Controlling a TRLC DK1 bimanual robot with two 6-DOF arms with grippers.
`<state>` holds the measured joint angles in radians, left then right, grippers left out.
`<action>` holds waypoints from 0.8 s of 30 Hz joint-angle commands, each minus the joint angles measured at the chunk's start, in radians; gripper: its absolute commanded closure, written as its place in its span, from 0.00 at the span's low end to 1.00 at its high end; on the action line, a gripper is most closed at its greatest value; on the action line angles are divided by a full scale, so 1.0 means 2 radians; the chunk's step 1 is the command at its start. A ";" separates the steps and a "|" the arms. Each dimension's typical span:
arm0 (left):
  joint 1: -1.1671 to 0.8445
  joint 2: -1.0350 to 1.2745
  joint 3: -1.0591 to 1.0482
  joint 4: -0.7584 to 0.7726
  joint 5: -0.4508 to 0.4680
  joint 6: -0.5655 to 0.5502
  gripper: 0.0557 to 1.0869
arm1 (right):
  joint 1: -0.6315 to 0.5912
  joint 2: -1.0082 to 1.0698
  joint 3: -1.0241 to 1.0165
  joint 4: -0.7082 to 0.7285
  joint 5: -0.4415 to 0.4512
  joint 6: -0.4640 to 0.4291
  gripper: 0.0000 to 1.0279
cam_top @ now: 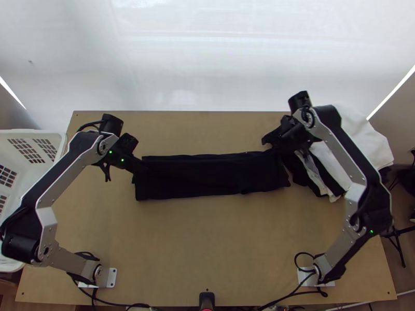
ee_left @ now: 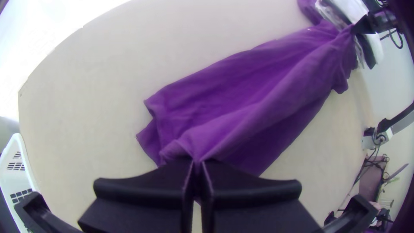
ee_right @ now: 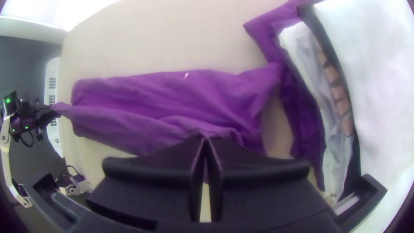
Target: Fold the t-shirt
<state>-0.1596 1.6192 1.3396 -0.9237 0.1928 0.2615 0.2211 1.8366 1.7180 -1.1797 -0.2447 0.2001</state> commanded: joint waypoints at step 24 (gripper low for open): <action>-0.047 -0.001 -0.051 0.071 -0.001 -0.036 0.06 | 0.056 0.065 0.017 0.097 0.210 -0.009 0.56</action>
<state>-0.2207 1.6798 1.2518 -0.8295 0.1509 0.2153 0.2951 2.0224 1.7420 -0.9768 0.0608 0.1848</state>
